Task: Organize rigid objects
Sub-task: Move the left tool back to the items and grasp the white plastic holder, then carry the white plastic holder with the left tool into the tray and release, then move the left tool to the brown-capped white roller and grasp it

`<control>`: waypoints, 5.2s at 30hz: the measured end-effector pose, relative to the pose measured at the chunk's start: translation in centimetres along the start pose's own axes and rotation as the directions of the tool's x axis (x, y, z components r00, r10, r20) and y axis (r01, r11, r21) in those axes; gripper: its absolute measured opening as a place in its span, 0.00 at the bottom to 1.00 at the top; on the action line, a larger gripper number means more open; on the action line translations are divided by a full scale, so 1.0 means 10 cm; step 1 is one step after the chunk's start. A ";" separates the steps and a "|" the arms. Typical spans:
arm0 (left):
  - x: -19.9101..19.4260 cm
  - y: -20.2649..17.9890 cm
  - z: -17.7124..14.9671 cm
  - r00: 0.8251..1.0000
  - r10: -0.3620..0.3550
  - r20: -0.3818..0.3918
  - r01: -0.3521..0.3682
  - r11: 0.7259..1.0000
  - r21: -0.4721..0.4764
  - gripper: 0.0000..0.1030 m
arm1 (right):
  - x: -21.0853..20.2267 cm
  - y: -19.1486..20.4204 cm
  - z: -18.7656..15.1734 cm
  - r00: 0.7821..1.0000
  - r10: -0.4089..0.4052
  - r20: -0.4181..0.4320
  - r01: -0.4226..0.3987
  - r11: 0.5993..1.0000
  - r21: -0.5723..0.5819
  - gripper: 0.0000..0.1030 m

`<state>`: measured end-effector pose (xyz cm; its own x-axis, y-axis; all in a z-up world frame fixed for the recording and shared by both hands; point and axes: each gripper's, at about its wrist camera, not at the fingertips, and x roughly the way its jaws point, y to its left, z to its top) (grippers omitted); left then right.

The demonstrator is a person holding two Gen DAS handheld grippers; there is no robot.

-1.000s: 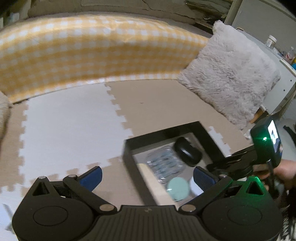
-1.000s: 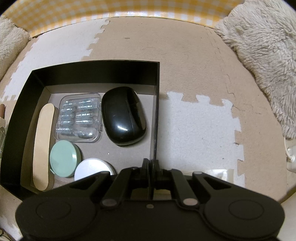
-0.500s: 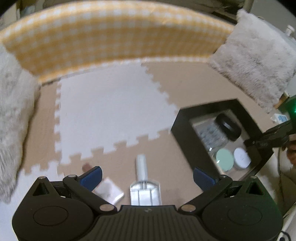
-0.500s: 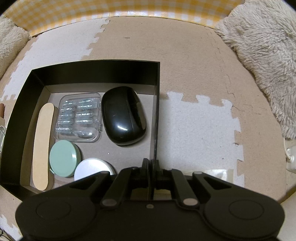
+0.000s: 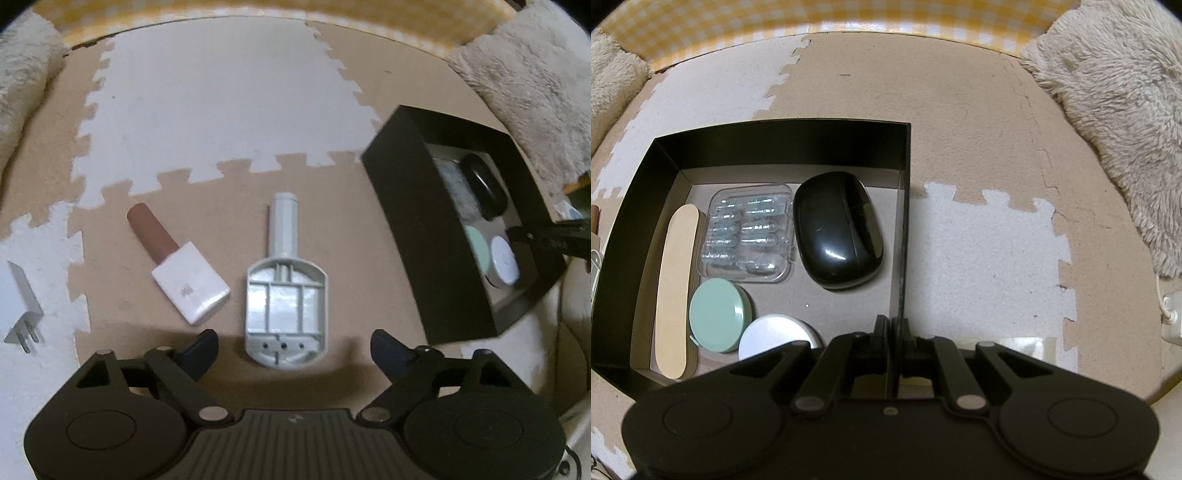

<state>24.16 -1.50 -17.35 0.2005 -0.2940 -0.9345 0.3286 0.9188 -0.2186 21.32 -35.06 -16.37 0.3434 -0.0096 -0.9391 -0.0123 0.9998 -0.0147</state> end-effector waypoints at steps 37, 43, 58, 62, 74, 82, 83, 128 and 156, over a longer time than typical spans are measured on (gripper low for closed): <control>-0.10 -0.33 0.01 0.996 0.029 0.085 -0.033 0.999 0.043 0.46 | 0.00 0.01 0.00 1.000 -0.004 -0.001 0.004 1.000 -0.002 0.07; 0.08 -0.38 -0.05 0.994 0.100 0.039 -0.105 0.983 0.148 0.47 | 0.00 0.01 0.00 1.000 -0.003 -0.001 0.003 1.000 -0.002 0.07; -0.41 -0.24 0.14 0.968 -0.017 0.251 0.031 0.998 -0.051 0.46 | 0.00 0.02 0.00 1.000 -0.005 -0.002 0.005 1.000 -0.003 0.07; -0.62 -0.44 0.21 0.936 -0.101 0.338 0.130 0.989 -0.066 0.46 | 0.00 0.02 0.00 1.000 -0.006 -0.002 0.006 1.000 -0.004 0.07; -0.40 -1.12 0.17 0.932 -0.181 0.315 0.233 0.963 -0.134 0.46 | 0.00 0.02 0.00 1.000 -0.008 -0.003 0.008 1.000 -0.006 0.07; -0.30 -1.19 0.10 0.954 -0.108 0.281 0.153 0.978 -0.142 0.54 | 0.00 0.02 0.00 1.000 -0.007 -0.003 0.007 1.000 -0.005 0.07; -0.30 -1.19 0.09 0.954 -0.111 0.279 0.155 0.978 -0.138 0.55 | 0.00 0.02 0.00 1.000 -0.008 -0.003 0.008 1.000 -0.006 0.07; -0.51 -0.67 0.17 0.961 0.036 0.273 0.008 0.987 -0.158 1.00 | 0.00 0.03 0.01 1.000 -0.009 -0.004 0.009 1.000 -0.007 0.07; -0.13 0.54 0.42 0.981 -0.090 0.174 0.129 0.964 -0.231 0.99 | 0.00 0.04 0.01 1.000 -0.009 -0.003 0.009 1.000 -0.008 0.07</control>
<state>29.50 2.72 -16.14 0.3282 -0.4165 -0.8478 0.1293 0.9089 -0.3965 21.36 -34.68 -16.32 0.3406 -0.0187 -0.9400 -0.0162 0.9995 -0.0258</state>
